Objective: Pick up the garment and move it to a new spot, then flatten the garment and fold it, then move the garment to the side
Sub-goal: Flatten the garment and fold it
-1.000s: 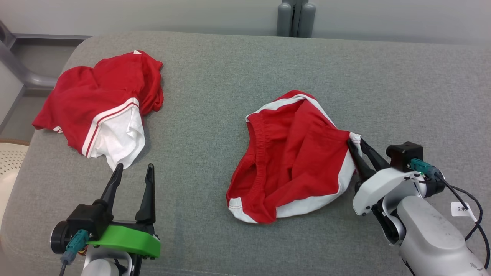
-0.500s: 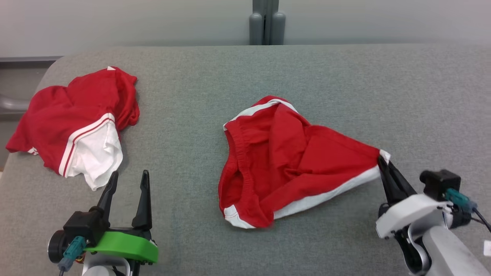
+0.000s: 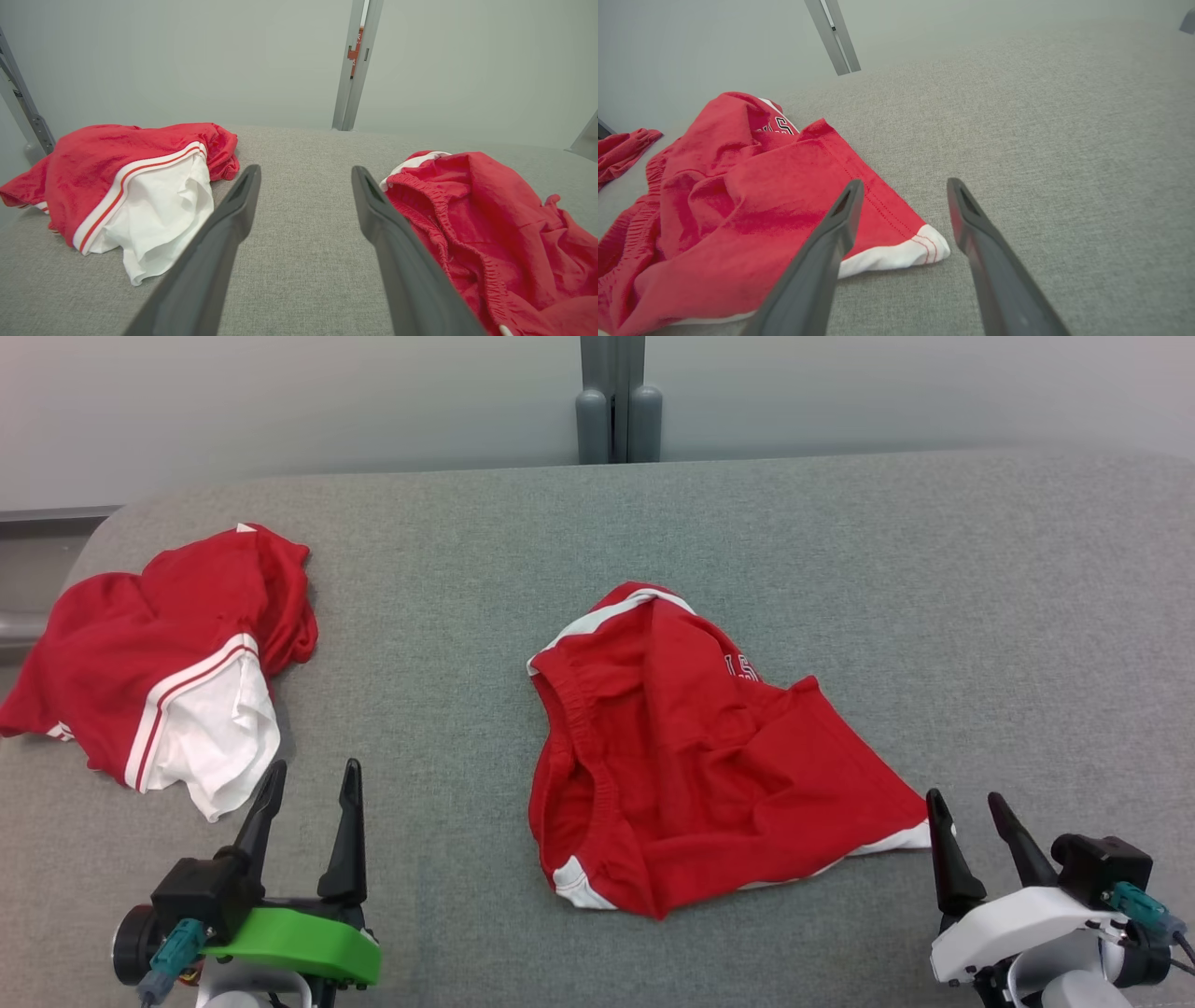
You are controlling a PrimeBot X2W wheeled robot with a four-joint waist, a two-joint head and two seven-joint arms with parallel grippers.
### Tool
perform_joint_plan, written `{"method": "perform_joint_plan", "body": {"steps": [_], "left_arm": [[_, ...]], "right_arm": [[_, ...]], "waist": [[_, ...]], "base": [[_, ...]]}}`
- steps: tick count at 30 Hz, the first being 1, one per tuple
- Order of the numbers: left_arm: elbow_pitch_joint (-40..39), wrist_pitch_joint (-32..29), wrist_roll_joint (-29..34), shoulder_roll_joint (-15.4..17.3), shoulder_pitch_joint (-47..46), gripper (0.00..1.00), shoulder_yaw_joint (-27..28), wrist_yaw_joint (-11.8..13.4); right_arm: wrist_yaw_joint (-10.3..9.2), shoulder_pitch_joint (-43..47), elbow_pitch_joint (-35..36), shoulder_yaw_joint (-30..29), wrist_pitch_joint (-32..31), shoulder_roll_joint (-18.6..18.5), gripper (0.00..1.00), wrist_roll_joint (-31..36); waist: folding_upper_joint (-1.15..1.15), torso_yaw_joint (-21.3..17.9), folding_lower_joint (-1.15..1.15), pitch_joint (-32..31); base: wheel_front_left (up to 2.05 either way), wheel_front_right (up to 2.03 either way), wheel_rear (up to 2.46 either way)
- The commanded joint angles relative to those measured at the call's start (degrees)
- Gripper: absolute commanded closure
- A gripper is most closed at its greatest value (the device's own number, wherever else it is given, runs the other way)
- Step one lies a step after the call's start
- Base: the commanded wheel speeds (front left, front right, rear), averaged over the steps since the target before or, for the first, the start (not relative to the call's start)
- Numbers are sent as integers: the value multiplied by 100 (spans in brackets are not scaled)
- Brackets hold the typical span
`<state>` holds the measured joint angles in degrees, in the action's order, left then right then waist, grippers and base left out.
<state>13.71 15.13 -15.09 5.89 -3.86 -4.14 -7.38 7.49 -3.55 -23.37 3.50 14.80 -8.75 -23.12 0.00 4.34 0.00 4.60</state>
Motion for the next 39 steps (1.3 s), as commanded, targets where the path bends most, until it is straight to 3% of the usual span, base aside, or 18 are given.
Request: {"method": "perform_joint_plan", "body": {"steps": [1, 6, 18, 29, 39], "left_arm": [[10, 3, -18, 54, 81, 0, 43, -20], [-21, 3, 29, 100, 126, 0, 151, -19], [-110, 3, 137, 188, 265, 0, 295, -10], [-181, 3, 181, 300, 513, 0, 488, 69], [-293, -11, 153, 337, 650, 0, 473, 134]], "right_arm": [[1, -30, 89, -61, 36, 0, 0, 142], [1, -132, 445, -198, 41, -53, 0, 487], [1, 137, 1367, 281, 41, -368, 0, 785], [1, 776, 2048, 134, 42, -149, 0, 880], [1, 909, 2121, 98, 43, -83, 0, 989]], "waist": [[0, -37, 0, -52], [0, -156, 0, -160], [0, -376, 0, -350], [0, -347, 0, -470], [0, -304, 0, -539]], "base": [[0, 0, 0], [0, 0, 0], [0, 0, 0], [0, 0, 0], [0, 0, 0]]}}
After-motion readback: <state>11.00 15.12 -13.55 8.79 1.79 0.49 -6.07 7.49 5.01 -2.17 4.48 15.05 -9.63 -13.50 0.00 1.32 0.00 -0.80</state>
